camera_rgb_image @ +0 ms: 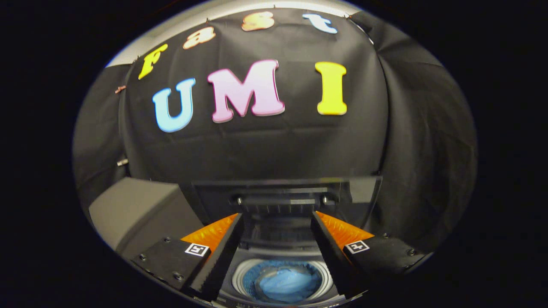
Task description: Put the clothes into the washing machine and then close the washing machine lid.
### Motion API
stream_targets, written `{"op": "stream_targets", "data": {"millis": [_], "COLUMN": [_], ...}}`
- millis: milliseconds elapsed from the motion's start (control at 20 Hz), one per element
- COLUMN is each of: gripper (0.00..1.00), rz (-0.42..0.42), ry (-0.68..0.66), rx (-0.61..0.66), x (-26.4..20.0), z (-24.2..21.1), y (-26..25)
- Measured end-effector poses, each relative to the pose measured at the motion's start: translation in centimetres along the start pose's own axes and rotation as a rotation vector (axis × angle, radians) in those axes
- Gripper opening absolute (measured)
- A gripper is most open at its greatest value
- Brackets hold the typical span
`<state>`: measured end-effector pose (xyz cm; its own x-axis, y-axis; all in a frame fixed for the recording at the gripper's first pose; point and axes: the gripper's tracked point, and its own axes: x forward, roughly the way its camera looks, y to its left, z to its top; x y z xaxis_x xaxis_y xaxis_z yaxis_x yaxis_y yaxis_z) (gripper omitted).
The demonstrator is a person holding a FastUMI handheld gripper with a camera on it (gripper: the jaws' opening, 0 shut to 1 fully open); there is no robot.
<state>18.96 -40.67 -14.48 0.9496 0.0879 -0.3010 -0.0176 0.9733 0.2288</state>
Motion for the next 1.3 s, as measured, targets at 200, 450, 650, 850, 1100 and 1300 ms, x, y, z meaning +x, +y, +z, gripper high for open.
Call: {"op": "stream_targets", "data": {"millis": [200, 450, 650, 850, 1100, 1300], "gripper": [0.99, 0.99, 0.99, 1.00, 1.00, 1.00], "rz": [0.028, -0.022, -0.063, -0.070, -0.061, -0.041], "ry": [-0.088, -0.047, 0.066, 0.063, 0.072, 0.085], "rx": [-0.012, -0.067, -0.049, -0.078, -0.072, -0.072], "x": [1.3, 6.6, 8.6, 9.5, 8.0, 6.8], "z": [3.4, 3.7, 1.5, -0.2, -0.2, -0.4], "y": [1.1, -0.2, -2.2, -2.1, -1.8, -1.6]}}
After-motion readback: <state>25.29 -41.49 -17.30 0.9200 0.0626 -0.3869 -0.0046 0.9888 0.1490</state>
